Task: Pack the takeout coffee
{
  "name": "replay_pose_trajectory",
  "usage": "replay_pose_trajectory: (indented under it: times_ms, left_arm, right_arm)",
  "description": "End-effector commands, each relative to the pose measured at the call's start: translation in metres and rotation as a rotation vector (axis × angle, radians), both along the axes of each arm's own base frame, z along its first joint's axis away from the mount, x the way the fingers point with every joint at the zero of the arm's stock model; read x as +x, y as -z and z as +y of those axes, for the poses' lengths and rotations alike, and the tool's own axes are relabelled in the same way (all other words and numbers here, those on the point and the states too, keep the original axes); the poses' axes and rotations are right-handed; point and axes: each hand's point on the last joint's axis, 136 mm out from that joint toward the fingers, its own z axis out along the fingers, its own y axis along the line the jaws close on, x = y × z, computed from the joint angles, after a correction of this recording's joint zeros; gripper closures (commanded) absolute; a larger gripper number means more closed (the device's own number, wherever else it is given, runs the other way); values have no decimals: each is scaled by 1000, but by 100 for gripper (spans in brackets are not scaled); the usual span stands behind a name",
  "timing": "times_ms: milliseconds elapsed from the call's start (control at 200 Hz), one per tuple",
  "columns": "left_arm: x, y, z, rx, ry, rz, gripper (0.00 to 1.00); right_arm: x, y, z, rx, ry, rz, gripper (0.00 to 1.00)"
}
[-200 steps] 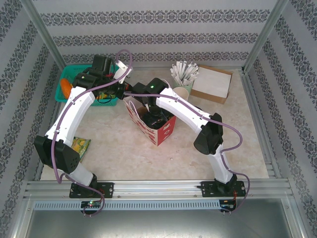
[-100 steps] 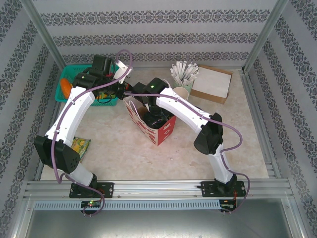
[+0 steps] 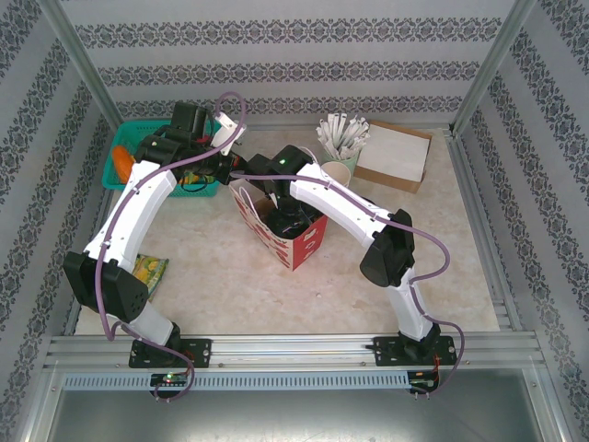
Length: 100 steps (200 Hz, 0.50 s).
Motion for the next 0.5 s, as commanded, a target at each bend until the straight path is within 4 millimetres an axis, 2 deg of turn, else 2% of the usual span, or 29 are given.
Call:
replay_pose_trajectory:
  times_ms: [0, 495]
  left_arm:
    - [-1, -5, -6, -4, 25, -29, 100]
    - [-2, -3, -6, -3, 30, -24, 100]
  right_arm:
    - [4, 4, -2, -3, 13, 7, 35]
    - [6, 5, 0, 9, 13, -2, 35]
